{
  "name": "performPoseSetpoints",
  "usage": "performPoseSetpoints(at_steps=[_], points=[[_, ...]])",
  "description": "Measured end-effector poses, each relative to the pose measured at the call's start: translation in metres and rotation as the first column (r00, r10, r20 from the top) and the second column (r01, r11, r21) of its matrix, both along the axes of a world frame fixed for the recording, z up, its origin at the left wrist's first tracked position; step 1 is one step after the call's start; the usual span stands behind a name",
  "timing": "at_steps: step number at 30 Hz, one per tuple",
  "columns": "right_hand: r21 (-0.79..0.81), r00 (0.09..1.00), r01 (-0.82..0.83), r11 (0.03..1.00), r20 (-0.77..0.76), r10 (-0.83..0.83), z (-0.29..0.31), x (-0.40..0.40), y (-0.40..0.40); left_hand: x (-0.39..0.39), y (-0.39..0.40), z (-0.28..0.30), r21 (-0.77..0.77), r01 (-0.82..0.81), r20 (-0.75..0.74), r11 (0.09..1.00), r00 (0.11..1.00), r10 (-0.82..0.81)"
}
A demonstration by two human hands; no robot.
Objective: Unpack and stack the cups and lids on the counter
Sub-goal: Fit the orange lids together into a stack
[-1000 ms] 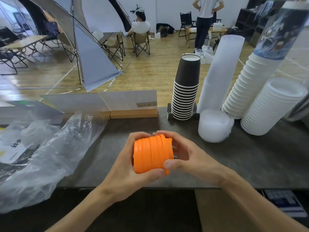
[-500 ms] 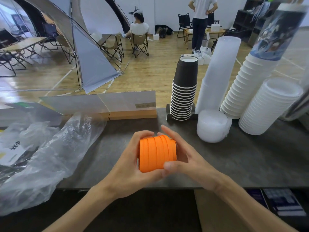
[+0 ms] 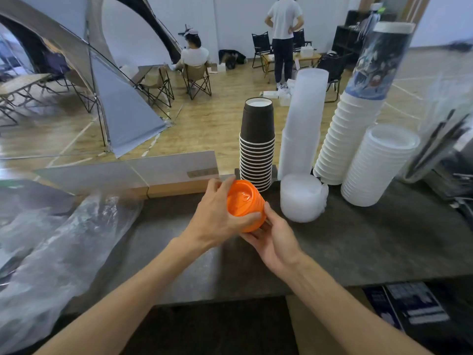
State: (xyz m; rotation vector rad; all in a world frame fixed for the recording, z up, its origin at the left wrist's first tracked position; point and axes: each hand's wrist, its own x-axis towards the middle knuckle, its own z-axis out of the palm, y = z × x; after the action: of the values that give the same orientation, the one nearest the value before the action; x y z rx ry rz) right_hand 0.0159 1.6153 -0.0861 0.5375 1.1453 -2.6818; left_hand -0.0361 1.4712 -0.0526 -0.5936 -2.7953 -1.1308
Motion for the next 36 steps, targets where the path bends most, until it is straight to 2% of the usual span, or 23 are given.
performPoseSetpoints(at_steps=[5,8,11,15,24,26,28,30,33,36], points=[[0.018,0.99,0.097,0.995,0.103,-0.098,-0.005,-0.028,-0.004,-0.02,0.019,-0.013,-0.012,-0.054,0.021,0.998,0.998,0.054],[0.053,0.986,0.093,0.994,0.131,-0.099,-0.004,-0.04,-0.003,-0.03,0.023,-0.018,-0.056,-0.076,0.052,0.996,0.996,0.079],[0.26,0.994,-0.019,0.966,0.108,-0.009,-0.009,-0.047,-0.001,-0.036,0.018,-0.021,-0.098,-0.084,0.085,0.992,0.992,0.092],[0.52,0.987,-0.135,0.844,0.146,0.068,-0.01,-0.051,0.001,-0.039,0.009,-0.027,-0.167,-0.098,0.076,0.981,0.991,0.112],[0.666,0.986,-0.153,0.73,0.156,0.064,-0.014,-0.046,0.006,-0.036,0.009,-0.033,-0.252,-0.129,-0.008,0.959,0.991,0.131],[0.761,0.995,-0.094,0.642,0.098,0.029,-0.013,-0.042,0.007,-0.032,0.008,-0.03,-0.297,-0.151,-0.09,0.943,0.987,0.13],[0.866,1.0,0.009,0.5,-0.015,0.008,-0.011,-0.037,0.006,-0.025,0.004,-0.022,-0.314,-0.162,-0.153,0.935,0.981,0.119],[0.908,0.991,0.111,0.403,-0.13,0.02,-0.002,-0.03,0.001,-0.014,-0.005,-0.013,-0.294,-0.155,-0.213,0.943,0.973,0.094],[0.908,0.961,0.241,0.344,-0.272,0.042,0.02,-0.018,-0.01,0.009,-0.024,0.0,-0.261,-0.168,-0.311,0.951,0.947,0.082],[0.9,0.93,0.281,0.333,-0.341,0.138,0.032,-0.01,-0.036,0.032,-0.049,0.009,-0.27,-0.241,-0.366,0.932,0.921,0.132]])
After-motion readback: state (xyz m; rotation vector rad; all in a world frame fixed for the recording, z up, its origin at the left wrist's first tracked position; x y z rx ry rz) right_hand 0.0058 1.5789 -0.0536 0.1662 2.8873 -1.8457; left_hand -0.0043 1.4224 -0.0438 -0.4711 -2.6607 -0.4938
